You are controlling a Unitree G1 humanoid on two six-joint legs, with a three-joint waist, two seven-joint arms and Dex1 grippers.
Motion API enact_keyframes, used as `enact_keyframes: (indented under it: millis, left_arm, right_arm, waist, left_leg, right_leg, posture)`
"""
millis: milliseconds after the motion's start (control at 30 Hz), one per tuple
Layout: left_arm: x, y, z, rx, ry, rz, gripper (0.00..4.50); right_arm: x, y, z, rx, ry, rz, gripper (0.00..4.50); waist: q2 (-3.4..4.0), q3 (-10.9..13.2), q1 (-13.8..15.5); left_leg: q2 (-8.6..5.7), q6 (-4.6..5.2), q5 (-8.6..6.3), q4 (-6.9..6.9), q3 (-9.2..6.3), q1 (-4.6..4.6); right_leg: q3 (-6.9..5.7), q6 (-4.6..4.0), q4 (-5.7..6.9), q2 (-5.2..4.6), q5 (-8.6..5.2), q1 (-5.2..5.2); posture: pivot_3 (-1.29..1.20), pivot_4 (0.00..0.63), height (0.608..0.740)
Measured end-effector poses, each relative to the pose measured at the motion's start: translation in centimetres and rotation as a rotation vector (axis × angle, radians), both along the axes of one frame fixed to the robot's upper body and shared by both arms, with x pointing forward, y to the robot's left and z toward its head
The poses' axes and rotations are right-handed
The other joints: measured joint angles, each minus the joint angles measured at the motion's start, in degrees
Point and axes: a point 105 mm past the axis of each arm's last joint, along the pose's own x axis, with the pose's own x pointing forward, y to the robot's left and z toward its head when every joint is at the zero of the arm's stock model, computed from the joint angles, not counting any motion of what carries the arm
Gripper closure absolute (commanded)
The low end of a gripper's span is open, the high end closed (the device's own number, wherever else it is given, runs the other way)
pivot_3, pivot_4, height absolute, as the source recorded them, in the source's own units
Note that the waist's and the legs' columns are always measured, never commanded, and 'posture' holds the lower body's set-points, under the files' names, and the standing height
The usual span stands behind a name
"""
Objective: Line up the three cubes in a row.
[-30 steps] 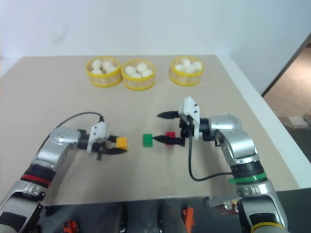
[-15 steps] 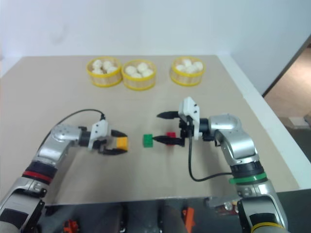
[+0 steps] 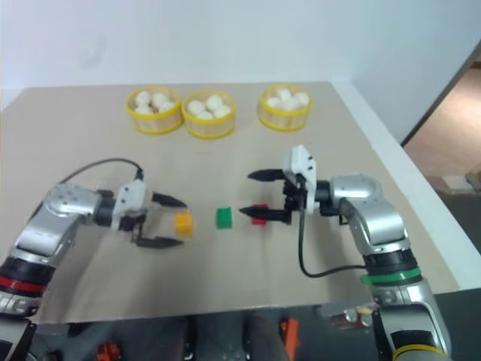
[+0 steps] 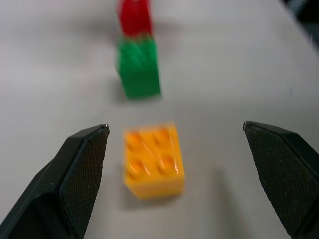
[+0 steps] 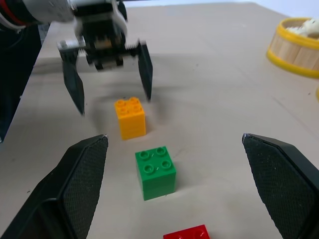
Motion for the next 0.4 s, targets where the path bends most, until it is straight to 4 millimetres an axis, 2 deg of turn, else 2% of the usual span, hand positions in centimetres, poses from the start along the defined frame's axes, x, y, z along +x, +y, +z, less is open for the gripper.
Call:
enact_keyframes:
  millis: [67, 167, 233, 300, 400]
  left_arm:
    - [0.4, 0.3, 1.2, -0.059, -0.002, 0.071, 0.01]
    - [2.4, 1.6, 3.6, -0.229, -0.005, 0.287, 0.01]
    - [3.5, 3.1, 4.2, -0.302, -0.034, 0.437, 0.01]
    - [3.9, 5.1, 2.6, -0.301, -0.066, 0.592, 0.01]
    - [3.8, 8.0, -2.2, -0.251, -0.04, 0.813, 0.01]
  right_arm:
    - [0.1, -0.1, 0.2, 0.006, -0.005, -0.012, 0.0]
    - [0.9, -0.7, 0.8, 0.043, -0.024, -0.085, 0.0]
    - [2.4, -1.5, 1.0, 0.091, -0.028, -0.19, 0.0]
    - [4.2, -3.6, 0.4, 0.111, -0.029, -0.335, 0.0]
    - [5.4, -7.2, -1.2, 0.117, -0.014, -0.504, 0.0]
  waist:
    - [0.0, 0.0, 0.01]
    - [-0.01, 0.0, 0.02]
    - [-0.01, 0.0, -0.1]
    - [0.01, -0.01, -0.15]
    - [-0.02, 0.0, 0.04]
  left_leg:
    - [0.0, 0.01, 0.01, 0.03, 0.01, 0.07]
    - [-0.01, 0.04, 0.03, 0.06, 0.0, 0.08]
    - [-0.01, 0.04, 0.03, 0.06, 0.04, 0.16]
    - [-0.03, 0.03, 0.02, -0.03, 0.17, 0.26]
    - [-0.02, 0.03, 0.02, -0.11, 0.24, 0.09]
  right_leg:
    - [0.01, 0.01, 0.0, 0.0, 0.02, 0.07]
    - [0.02, 0.05, 0.0, 0.0, 0.07, 0.1]
    - [0.07, 0.06, -0.01, 0.0, 0.08, 0.16]
    - [0.21, 0.06, -0.04, -0.01, 0.07, 0.21]
    - [0.26, 0.04, -0.06, -0.01, 0.05, 0.0]
  posture:
    - [0.0, 0.15, 0.74]
    - [0.0, 0.15, 0.74]
    - [0.0, 0.15, 0.74]
    - [0.0, 0.15, 0.74]
    - [0.0, 0.15, 0.74]
